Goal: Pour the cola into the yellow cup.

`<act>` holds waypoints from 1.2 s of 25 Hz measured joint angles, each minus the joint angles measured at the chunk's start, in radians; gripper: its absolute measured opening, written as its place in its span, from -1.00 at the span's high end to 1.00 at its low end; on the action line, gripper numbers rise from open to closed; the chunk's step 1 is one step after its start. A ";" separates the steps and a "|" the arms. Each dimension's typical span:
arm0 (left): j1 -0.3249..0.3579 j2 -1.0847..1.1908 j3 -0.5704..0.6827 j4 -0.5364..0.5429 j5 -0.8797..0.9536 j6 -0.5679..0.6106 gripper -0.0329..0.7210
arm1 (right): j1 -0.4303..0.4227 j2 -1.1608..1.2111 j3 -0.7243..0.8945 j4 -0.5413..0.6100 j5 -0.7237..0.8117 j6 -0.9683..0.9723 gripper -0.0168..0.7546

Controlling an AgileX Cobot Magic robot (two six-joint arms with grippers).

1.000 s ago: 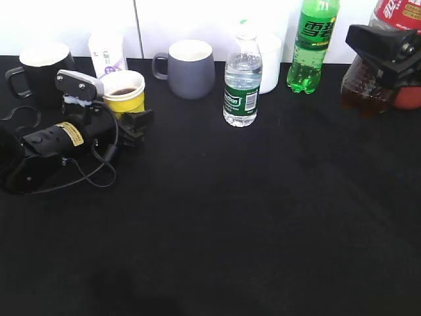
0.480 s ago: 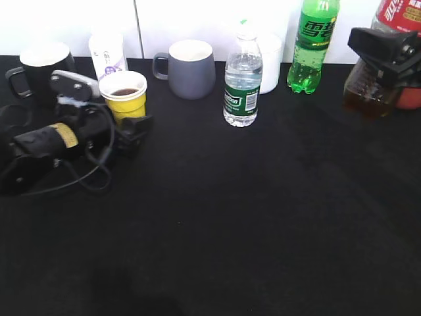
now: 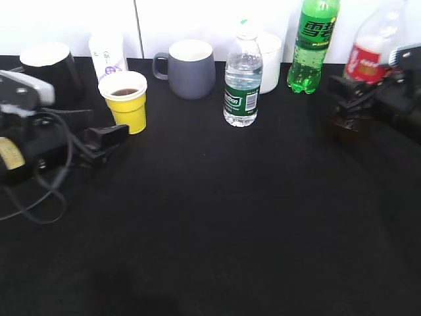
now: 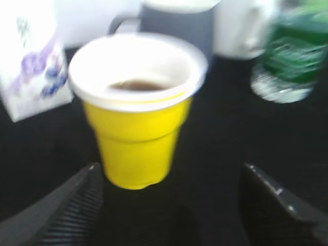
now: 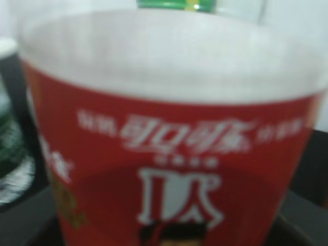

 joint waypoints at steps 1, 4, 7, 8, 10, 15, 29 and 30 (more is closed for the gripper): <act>0.000 -0.025 0.011 0.007 0.000 0.000 -0.71 | 0.000 0.019 -0.018 0.002 -0.001 -0.011 -0.34; 0.000 -0.047 0.015 0.030 0.000 0.000 -0.67 | 0.000 0.053 -0.031 0.012 -0.042 -0.026 -0.34; 0.000 -0.048 0.016 0.039 0.000 0.000 -0.65 | 0.000 0.064 -0.032 0.012 -0.067 -0.028 -0.34; 0.000 -0.048 0.016 0.040 0.000 0.000 -0.65 | 0.000 0.064 -0.029 0.012 -0.068 -0.026 -0.41; 0.000 -0.054 0.016 0.043 0.001 0.000 -0.65 | 0.000 0.064 -0.008 0.016 -0.060 0.004 -0.64; 0.000 -0.089 0.025 0.047 0.055 -0.024 -0.65 | 0.000 -0.048 0.135 0.074 -0.004 0.056 -0.69; -0.250 -0.512 -0.300 -0.062 1.316 -0.313 -0.56 | 0.055 -0.655 -0.054 0.227 1.284 0.130 -0.58; -0.273 -0.562 -0.345 -0.064 1.415 -0.311 -0.55 | 0.111 -0.688 -0.081 0.232 1.354 0.105 -0.57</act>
